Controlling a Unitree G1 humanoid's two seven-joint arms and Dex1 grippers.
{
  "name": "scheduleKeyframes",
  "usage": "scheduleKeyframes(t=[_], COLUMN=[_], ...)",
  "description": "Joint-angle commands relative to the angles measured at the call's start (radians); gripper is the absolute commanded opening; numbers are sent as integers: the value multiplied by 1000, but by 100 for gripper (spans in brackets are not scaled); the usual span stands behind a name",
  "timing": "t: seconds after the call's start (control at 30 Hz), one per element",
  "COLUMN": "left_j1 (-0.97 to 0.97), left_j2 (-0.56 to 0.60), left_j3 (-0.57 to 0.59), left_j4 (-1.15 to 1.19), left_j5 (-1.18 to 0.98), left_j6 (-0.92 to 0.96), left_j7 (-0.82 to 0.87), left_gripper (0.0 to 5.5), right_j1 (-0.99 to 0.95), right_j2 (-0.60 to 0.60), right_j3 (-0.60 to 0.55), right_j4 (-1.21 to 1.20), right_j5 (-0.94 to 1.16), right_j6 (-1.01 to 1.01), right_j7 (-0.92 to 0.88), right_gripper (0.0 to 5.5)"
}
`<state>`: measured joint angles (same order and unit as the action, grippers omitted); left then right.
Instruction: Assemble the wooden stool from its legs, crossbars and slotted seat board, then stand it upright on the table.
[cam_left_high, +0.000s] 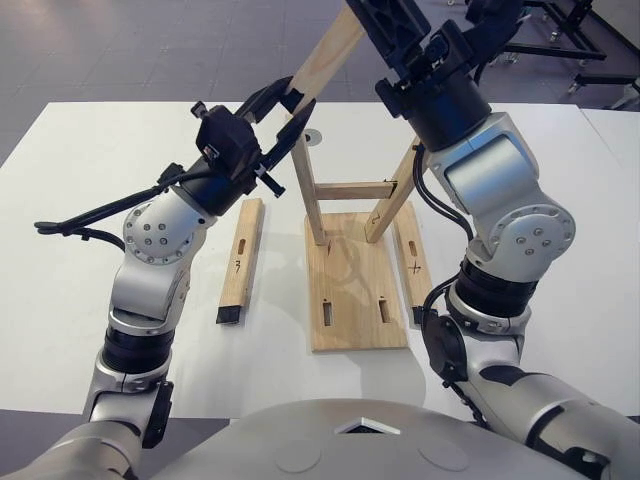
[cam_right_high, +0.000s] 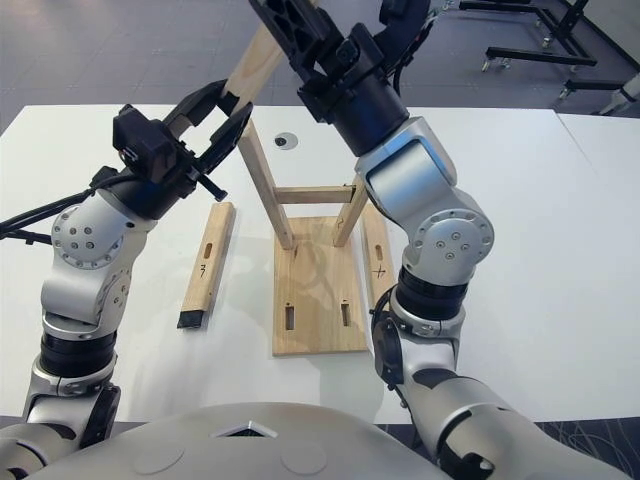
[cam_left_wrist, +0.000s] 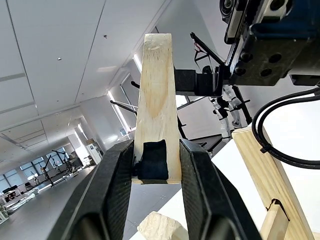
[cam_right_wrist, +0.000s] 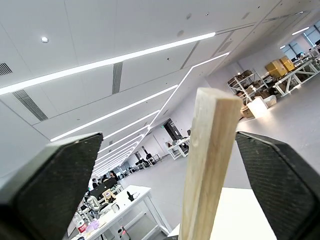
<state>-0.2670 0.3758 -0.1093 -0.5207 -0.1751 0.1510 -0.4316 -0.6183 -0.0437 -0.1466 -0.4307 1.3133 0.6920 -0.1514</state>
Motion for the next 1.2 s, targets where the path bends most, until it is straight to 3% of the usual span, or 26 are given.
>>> scheduleKeyframes(t=[0.03,0.7,1.0,1.03,1.2], left_j1=[7,-10,2,2,-7], left_j2=[10,23,13,14,4], left_j3=[-7,-7,17,17,43], left_j4=[-15,-26,-12,-12,-6], left_j5=[7,10,-8,-11,-2], left_j6=[16,43,100,113,150], left_j7=[-17,-51,-24,-22,13], left_gripper=[128,128,128,164,230], right_j1=[-20,-11,-14,-15,-53], right_j2=[-1,-9,-13,-15,-5], right_j3=[0,2,-2,-3,-71], right_j4=[13,39,30,30,34], right_j5=[-17,-41,-37,-40,-10], right_j6=[-27,-40,-48,-50,-120], right_j7=[-16,-11,2,4,-11], right_gripper=[417,58,39,39,39])
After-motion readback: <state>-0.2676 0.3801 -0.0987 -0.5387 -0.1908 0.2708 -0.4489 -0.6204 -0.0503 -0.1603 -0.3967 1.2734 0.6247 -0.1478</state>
